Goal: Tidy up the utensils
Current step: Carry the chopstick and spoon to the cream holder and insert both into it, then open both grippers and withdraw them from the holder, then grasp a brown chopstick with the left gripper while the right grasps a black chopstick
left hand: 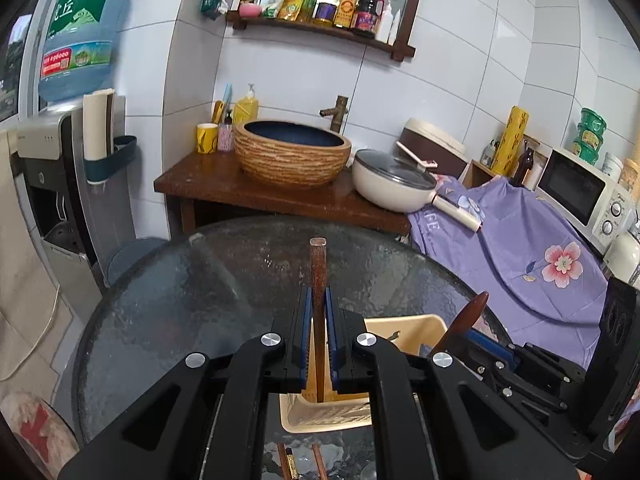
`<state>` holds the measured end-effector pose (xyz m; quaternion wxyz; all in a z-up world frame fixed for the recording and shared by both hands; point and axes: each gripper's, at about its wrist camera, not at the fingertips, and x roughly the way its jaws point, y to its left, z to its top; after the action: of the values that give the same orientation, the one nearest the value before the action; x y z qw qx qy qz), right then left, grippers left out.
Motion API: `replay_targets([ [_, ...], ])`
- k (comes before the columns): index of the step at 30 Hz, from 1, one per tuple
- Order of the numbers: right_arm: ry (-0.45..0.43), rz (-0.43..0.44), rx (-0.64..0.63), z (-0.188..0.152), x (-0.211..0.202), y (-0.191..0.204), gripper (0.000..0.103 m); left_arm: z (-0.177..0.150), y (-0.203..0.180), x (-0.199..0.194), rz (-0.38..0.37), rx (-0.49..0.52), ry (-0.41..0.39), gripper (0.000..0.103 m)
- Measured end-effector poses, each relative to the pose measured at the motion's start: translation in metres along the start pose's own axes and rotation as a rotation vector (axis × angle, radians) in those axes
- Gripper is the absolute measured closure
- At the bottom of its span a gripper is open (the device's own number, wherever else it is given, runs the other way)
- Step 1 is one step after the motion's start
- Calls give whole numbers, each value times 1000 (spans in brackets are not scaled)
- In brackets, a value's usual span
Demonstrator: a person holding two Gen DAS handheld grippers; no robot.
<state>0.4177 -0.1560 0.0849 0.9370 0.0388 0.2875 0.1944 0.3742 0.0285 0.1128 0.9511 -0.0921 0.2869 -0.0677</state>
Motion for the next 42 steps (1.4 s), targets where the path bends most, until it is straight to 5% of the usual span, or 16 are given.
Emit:
replay_targets([
  [11,3,-19,11,-10,8,-3,89,-3,0,1,16,16,-20,95],
  [13,2,-13,12,-10,8,-5,88,-4,1,-2,4,15,-22,86],
  [14,-5,-14,13,-10,6,-5,87,-5,1,-4,2,17,-32,73],
  [16,-23,-21,17,-11,1,-6,61,-8,1,-12,-12,24,-65,46],
  [18,-57,-13,20,-13,-9,-4,40,-13,0,-25,-38,38,-100,38],
  [20,-88,-26,-2,-16,-21,0,39,-21,0,-38,-55,42,-123,30],
  [22,-104,-38,-15,-21,-32,4,37,-33,1,-51,-55,35,-145,10],
  [24,-115,-38,-7,-29,-44,5,30,-48,5,-60,-41,27,-154,6],
  [33,79,-170,-27,-112,-42,1,22,-136,28,-44,130,69,77,9],
  [42,229,-209,-17,-179,-24,-1,29,-198,32,-35,106,78,239,44],
])
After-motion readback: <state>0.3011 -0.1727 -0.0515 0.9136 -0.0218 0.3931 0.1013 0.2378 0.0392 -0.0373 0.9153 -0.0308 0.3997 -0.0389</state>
